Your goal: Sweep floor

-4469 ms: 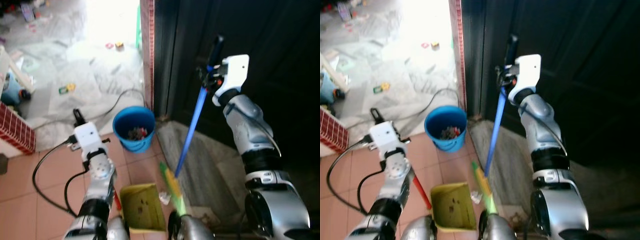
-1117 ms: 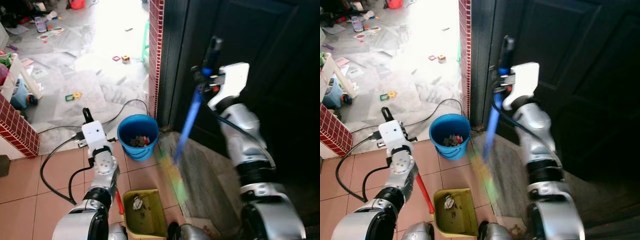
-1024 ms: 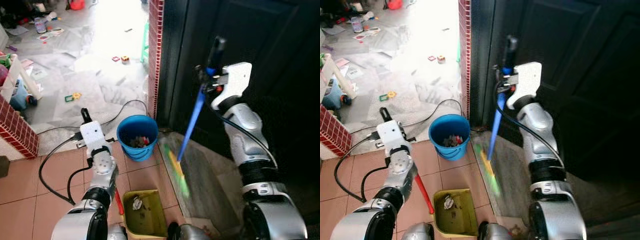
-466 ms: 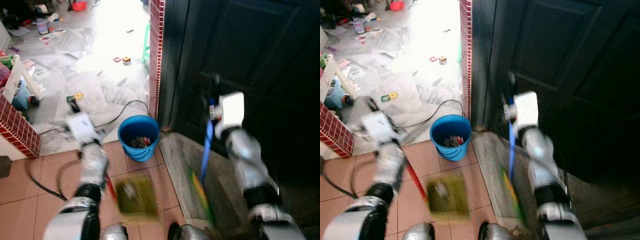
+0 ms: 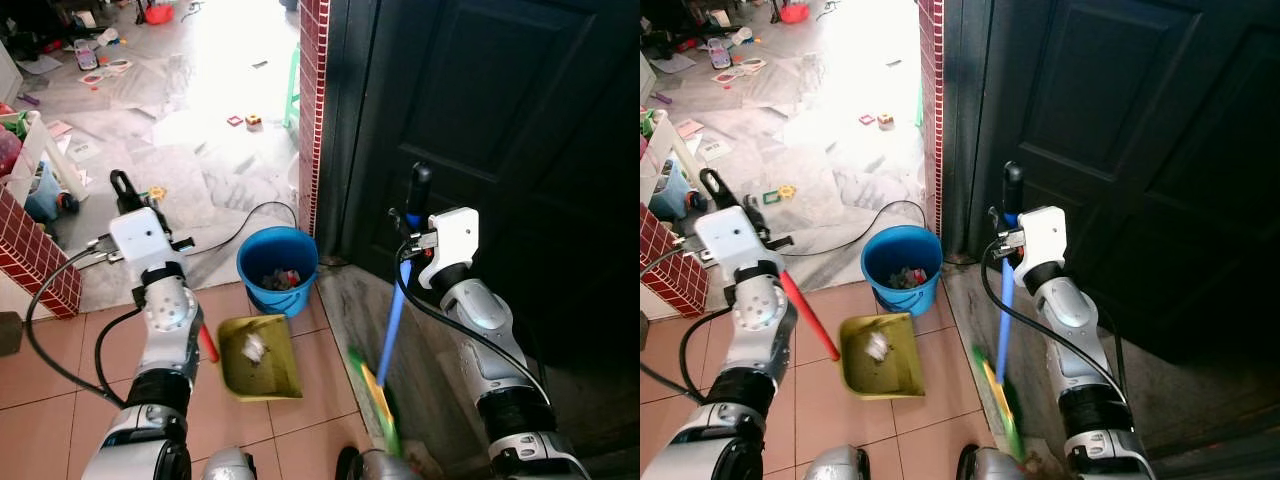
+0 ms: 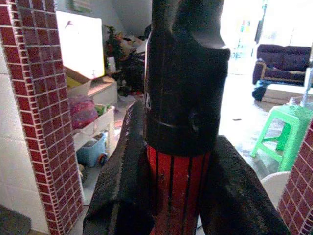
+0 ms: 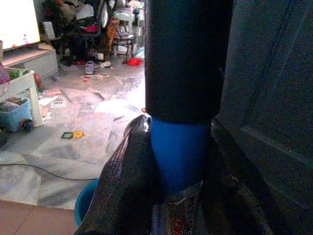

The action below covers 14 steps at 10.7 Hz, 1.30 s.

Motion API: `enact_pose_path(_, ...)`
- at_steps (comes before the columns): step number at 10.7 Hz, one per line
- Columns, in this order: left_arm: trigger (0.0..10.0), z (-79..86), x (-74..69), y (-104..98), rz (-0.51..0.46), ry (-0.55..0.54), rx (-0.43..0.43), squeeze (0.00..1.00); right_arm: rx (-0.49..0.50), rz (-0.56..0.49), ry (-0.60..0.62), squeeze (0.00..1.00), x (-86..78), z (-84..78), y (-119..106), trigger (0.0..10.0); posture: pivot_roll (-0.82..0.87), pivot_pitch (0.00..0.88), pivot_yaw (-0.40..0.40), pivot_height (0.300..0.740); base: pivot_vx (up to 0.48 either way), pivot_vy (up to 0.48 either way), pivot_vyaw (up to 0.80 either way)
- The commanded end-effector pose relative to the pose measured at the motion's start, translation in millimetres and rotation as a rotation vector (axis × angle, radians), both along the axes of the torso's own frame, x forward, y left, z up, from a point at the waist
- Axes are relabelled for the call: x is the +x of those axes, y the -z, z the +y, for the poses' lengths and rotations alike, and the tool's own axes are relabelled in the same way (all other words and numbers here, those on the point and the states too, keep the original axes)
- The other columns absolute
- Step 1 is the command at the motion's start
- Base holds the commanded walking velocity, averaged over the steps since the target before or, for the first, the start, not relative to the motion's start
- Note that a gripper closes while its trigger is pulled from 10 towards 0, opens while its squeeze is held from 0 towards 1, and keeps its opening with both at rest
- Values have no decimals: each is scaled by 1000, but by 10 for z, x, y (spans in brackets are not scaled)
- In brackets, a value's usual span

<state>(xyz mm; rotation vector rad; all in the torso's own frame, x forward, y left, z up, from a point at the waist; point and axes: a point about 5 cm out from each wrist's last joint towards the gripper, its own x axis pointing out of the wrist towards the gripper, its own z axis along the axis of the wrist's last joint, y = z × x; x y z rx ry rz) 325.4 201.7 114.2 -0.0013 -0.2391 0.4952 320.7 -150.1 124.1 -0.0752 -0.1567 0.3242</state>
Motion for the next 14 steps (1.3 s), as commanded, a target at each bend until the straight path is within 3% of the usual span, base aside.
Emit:
enact_pose_path(1,10000,41,13,-162,-70,-6,5,0,6,-47,13,0,40,-38,-108,10000,-155,0,-3,740,0,270,0)
enact_pose_path(4,10000,69,2,-153,-48,-19,-15,0,-13,-38,20,0,56,-75,-98,10000,-161,0,-10,740,0,416,0)
enact_pose_path(7,10000,53,-36,-86,-30,-25,-94,0,-31,-29,19,0,72,-137,-100,10000,-170,0,-27,740,0,480,0)
enact_pose_path(11,10000,49,-31,-48,14,5,-107,0,-49,-28,50,0,127,-153,-111,10000,-166,0,-11,740,0,425,0)
enact_pose_path(14,10000,-51,46,-110,25,65,-106,0,-71,-9,83,0,167,-155,-106,10000,-121,0,7,740,0,250,0)
